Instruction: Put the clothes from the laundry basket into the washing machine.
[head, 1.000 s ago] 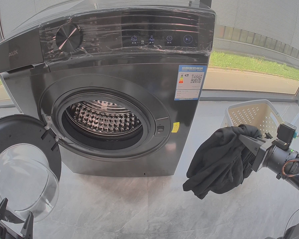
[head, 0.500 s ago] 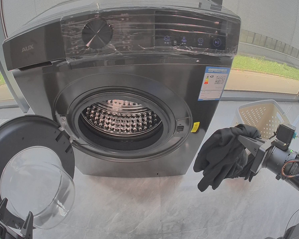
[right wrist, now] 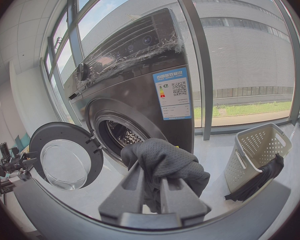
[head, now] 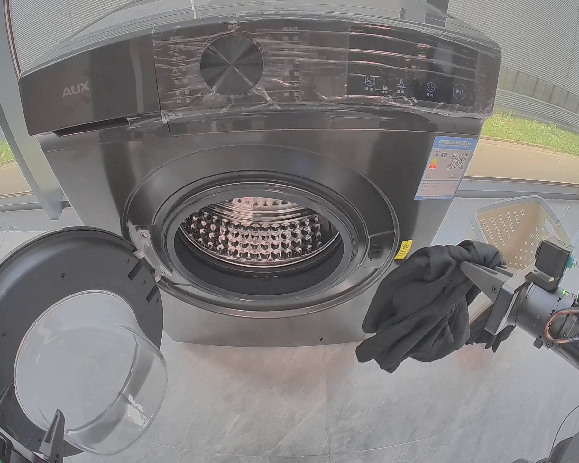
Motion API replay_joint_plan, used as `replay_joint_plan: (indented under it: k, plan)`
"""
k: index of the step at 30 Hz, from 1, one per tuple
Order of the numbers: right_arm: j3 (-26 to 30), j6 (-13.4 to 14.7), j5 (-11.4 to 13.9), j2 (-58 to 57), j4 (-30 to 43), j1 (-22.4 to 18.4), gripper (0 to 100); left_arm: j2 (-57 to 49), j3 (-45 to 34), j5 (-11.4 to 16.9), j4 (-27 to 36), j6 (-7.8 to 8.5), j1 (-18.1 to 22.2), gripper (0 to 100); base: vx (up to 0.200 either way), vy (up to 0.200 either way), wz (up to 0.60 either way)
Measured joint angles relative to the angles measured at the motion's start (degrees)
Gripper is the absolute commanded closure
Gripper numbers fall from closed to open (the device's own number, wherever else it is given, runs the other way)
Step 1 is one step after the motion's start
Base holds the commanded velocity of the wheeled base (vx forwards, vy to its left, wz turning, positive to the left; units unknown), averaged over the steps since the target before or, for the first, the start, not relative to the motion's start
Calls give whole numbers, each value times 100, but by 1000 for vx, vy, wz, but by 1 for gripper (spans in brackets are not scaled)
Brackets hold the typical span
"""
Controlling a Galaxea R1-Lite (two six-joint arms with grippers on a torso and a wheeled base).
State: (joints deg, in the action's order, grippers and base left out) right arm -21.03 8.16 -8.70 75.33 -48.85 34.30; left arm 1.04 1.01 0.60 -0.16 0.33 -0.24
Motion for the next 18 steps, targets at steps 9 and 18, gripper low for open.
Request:
replay_joint_plan:
  k: [9, 18]
  plan:
    - [20, 2, 0, 4, 13, 4, 100, -2, 0, 0, 0, 0, -2, 0, 0, 0, 0]
    - [52, 5, 1, 15, -6, 4, 100, -2, 0, 2, 2, -4, -2, 0, 0, 67, 0]
